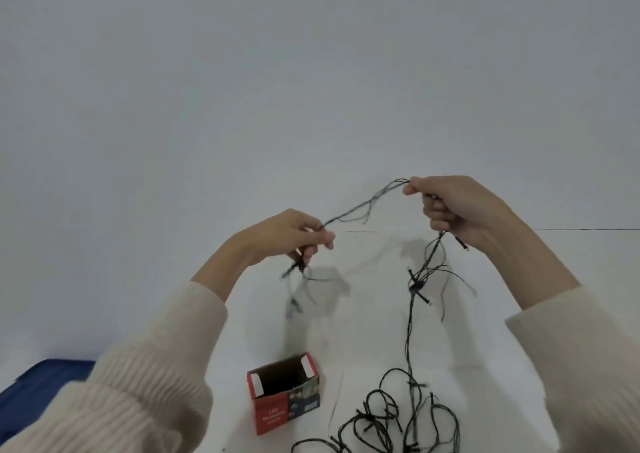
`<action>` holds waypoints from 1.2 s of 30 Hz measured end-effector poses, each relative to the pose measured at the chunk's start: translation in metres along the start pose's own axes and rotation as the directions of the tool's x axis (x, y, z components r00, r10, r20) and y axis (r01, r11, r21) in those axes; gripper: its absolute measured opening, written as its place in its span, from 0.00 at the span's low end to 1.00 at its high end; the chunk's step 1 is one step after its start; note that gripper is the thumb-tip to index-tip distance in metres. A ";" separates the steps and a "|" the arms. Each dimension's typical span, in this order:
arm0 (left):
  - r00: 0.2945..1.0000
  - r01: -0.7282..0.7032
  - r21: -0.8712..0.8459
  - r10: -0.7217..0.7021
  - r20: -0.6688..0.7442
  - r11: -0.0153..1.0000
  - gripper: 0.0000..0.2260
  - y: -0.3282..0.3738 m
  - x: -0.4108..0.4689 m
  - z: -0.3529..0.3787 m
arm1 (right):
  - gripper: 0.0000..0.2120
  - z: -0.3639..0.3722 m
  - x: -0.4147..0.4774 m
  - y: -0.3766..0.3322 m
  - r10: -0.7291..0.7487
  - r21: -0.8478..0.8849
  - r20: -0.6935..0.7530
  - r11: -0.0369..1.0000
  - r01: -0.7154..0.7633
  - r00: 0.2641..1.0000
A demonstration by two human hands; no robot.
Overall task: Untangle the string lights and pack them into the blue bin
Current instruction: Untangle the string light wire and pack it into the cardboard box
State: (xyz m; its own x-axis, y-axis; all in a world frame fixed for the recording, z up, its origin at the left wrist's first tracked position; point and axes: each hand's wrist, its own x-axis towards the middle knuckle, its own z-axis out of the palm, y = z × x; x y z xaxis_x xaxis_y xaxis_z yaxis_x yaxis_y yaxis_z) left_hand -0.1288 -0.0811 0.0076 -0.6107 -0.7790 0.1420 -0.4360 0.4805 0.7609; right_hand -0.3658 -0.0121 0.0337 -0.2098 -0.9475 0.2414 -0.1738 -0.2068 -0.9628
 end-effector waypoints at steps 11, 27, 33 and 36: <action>0.962 0.205 0.265 -0.244 0.124 0.942 0.05 -0.063 -0.027 0.042 | 0.08 0.014 -0.024 0.132 0.246 -0.780 -0.023 0.603 -0.171 0.969; 0.957 0.282 0.354 -0.237 -0.165 0.892 0.16 -0.157 -0.088 0.144 | 0.12 0.079 -0.094 0.205 0.415 -0.191 0.427 0.910 -0.368 0.803; 0.928 0.374 0.171 -0.369 -0.057 0.912 0.06 -0.178 -0.103 0.166 | 0.10 0.090 -0.101 0.222 0.493 -0.452 0.533 0.853 -0.261 0.688; 0.956 0.282 0.143 -0.291 0.046 0.949 0.09 -0.175 -0.103 0.162 | 0.05 0.093 -0.097 0.225 0.514 -0.388 0.478 0.851 -0.354 0.712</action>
State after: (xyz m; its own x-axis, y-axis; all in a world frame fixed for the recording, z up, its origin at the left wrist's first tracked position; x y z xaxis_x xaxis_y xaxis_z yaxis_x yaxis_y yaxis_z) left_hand -0.0970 -0.0197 -0.2426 -0.4876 -0.8655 -0.1149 -0.6801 0.2941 0.6715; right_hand -0.2948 0.0107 -0.2179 0.2214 -0.8978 -0.3807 -0.4469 0.2536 -0.8579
